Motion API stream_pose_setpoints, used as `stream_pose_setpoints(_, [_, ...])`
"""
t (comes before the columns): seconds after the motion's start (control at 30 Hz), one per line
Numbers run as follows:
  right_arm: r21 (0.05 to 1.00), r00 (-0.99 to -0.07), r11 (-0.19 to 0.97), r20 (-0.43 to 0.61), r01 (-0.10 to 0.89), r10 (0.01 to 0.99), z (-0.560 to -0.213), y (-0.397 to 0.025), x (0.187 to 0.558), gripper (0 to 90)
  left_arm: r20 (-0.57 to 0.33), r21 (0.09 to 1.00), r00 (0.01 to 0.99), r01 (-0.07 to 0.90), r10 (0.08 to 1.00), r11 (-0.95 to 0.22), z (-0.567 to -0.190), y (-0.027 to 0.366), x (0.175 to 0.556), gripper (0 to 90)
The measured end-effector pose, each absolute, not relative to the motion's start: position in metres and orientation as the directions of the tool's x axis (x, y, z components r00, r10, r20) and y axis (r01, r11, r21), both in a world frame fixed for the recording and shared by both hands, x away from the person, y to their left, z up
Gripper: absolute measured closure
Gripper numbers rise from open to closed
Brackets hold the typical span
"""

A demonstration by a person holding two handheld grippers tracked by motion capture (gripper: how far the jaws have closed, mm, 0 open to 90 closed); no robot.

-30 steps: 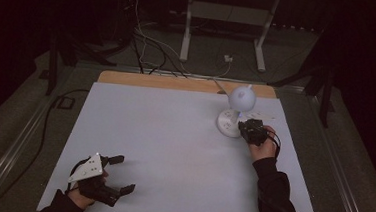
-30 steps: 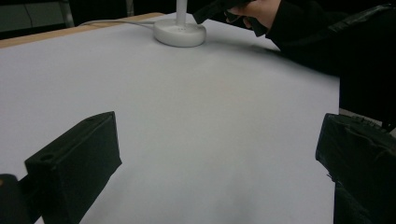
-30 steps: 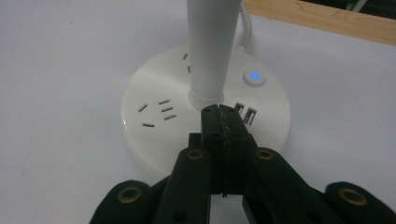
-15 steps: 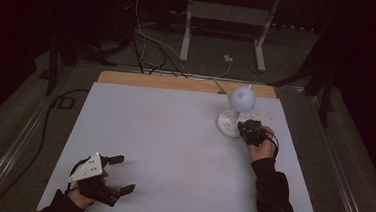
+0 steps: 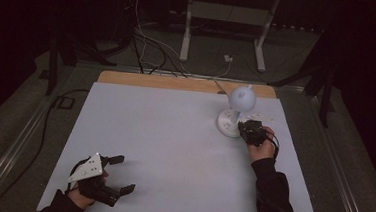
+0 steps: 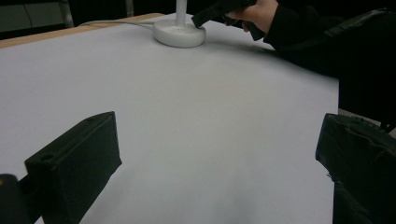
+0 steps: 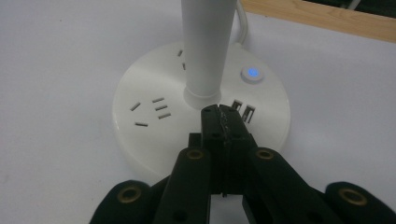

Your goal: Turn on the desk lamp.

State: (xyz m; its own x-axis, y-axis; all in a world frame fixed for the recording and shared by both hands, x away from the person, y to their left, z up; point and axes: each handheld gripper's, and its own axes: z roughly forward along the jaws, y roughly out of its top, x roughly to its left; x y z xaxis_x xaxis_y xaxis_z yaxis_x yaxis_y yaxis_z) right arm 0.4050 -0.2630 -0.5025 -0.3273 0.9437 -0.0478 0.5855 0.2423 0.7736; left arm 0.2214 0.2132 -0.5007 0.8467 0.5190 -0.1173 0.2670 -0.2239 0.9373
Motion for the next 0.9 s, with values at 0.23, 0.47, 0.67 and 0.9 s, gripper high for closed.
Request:
stream_pose_setpoints(0.23, [0.774,-0.326,0.239,-0.045,0.586,0.944,-0.503,-0.263,0.406,90.0,-0.116,0.935,0.848,0.269,0.518,-0.231,-0.501,0.213,0.221,0.4])
stream_pose_setpoints(0.47, [0.773,-0.328,0.231,-0.031,0.591,0.944,-0.504,-0.258,0.407,90.0,-0.118,0.937,0.847,0.268,0.519,-0.224,-0.501,0.213,0.222,0.4])
stream_pose_setpoints(0.67, [0.801,-0.363,0.25,-0.044,0.544,0.931,-0.498,-0.254,0.4,84.4,-0.117,0.937,0.846,0.267,0.521,-0.224,-0.501,0.214,0.222,0.4])
stream_pose_setpoints(0.9, [0.832,-0.418,0.23,0.003,0.505,0.908,-0.487,-0.263,0.394,55.7,-0.116,0.937,0.846,0.267,0.521,-0.225,-0.501,0.213,0.222,0.4])
